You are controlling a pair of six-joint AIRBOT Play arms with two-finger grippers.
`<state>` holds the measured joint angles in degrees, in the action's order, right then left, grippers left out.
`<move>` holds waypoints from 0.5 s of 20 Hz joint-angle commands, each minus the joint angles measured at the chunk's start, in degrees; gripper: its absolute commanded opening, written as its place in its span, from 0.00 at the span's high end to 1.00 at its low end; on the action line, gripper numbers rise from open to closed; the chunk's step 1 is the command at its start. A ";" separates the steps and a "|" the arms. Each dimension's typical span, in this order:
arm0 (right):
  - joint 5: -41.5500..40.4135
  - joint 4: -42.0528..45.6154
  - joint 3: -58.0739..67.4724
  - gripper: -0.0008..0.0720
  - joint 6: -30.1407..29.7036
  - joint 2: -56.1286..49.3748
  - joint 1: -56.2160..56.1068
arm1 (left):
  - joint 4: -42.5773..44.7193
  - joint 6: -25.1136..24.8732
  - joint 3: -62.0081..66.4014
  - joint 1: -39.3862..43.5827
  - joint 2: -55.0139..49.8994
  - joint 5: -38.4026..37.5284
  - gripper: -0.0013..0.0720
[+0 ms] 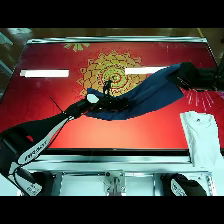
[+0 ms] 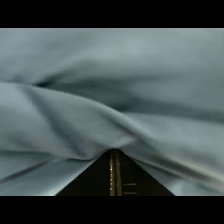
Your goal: Fold the shirts.
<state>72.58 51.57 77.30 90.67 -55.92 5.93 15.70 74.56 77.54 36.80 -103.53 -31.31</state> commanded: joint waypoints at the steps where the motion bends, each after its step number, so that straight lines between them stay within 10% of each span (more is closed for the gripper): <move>1: 1.51 1.36 0.00 0.92 1.92 1.79 -0.04 | -12.24 -6.58 0.04 0.17 -1.03 1.53 0.93; 4: -0.70 3.91 0.00 0.92 1.90 -0.57 -0.09 | -9.46 -14.51 -0.02 -5.90 4.48 -4.79 0.93; 10: -16.02 0.79 0.00 0.92 -1.25 -13.42 -15.37 | 7.10 -14.27 -0.02 -25.62 26.36 -6.67 0.93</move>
<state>66.22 52.80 77.30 91.26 -63.75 -1.54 15.84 61.45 77.52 20.01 -86.43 -36.29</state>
